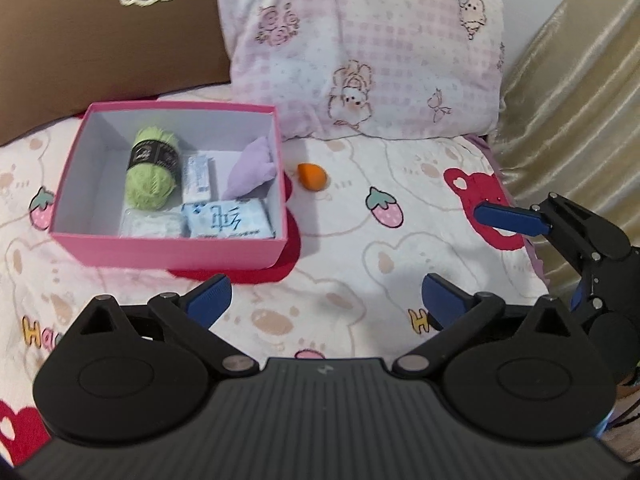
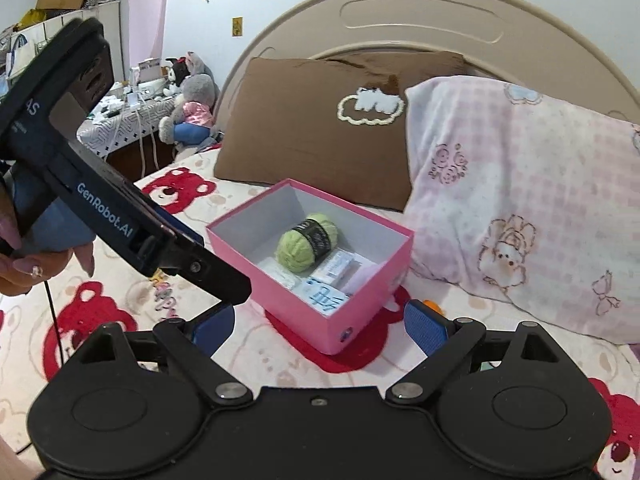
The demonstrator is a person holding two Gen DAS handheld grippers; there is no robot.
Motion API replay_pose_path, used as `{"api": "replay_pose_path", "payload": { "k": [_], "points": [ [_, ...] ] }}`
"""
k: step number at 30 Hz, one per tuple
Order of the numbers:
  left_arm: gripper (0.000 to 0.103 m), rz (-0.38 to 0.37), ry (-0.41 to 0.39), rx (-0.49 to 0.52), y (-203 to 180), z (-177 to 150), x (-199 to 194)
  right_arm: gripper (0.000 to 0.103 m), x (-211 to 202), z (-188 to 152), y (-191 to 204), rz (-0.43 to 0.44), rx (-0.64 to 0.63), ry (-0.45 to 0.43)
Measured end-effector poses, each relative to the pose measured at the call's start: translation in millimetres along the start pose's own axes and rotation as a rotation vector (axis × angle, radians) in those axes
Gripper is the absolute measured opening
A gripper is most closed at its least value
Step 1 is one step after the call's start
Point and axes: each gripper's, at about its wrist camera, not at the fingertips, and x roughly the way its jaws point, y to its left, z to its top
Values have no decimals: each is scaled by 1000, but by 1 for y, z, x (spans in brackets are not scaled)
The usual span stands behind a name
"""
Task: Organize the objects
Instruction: 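Withdraw the right tool up and away from the pink box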
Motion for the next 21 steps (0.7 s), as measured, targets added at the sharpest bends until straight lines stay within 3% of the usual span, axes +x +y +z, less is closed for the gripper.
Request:
{"api": "replay_pose_path", "payload": {
  "k": [4,9,13,18,21],
  "points": [
    [103,-16,-34,0,-14,7,13,94,4,-11,-12,-44,4,5],
    [103,26,-71,54,-35,16,38,94,16,-34,-24,-107,-13,-3],
    [103,28,-46,40,-40,19,62,94,32,-48,-35,-138,-3,-2],
    [103,96,-53,51,-48,25,89,94,46,-58,-51,-97,-47,22],
    [102,93,-55,73,-54,28,104,94,51,-63,-63,-78,-56,7]
  ]
}}
